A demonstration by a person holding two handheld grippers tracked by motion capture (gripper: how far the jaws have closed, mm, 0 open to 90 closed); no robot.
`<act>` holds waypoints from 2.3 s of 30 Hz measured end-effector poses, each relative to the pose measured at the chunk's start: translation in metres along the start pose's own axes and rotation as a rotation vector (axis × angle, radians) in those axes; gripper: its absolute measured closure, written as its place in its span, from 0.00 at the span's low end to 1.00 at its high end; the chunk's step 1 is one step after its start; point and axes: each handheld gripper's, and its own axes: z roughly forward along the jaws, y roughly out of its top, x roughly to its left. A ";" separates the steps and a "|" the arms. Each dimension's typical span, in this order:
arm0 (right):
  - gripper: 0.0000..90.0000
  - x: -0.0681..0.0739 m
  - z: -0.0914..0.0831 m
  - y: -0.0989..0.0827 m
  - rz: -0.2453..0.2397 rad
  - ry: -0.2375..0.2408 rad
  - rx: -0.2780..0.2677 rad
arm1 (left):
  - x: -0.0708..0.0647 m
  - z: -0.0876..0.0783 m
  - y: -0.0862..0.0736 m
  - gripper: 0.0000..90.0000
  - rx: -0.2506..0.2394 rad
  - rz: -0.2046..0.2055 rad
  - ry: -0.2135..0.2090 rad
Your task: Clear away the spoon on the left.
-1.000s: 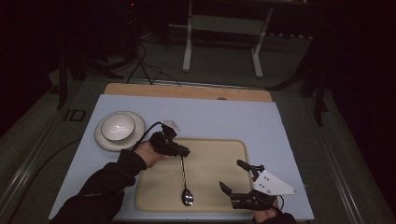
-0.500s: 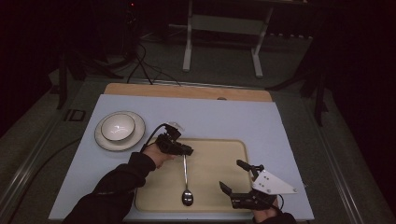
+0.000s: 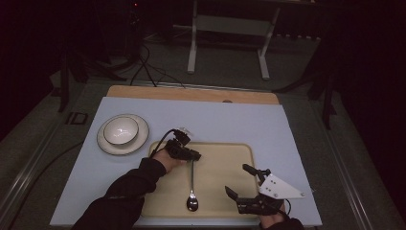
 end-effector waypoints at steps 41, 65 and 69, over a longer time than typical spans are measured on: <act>0.16 0.000 0.000 -0.001 0.003 -0.009 0.007 | -0.032 -0.065 -0.015 0.04 -0.221 0.086 -0.033; 0.15 -0.001 0.002 -0.001 0.010 -0.013 0.013 | -0.066 -0.124 -0.039 0.02 -0.262 0.163 0.129; 0.15 -0.001 0.002 -0.001 0.009 -0.013 0.014 | -0.066 -0.131 -0.044 0.02 -0.278 0.162 0.136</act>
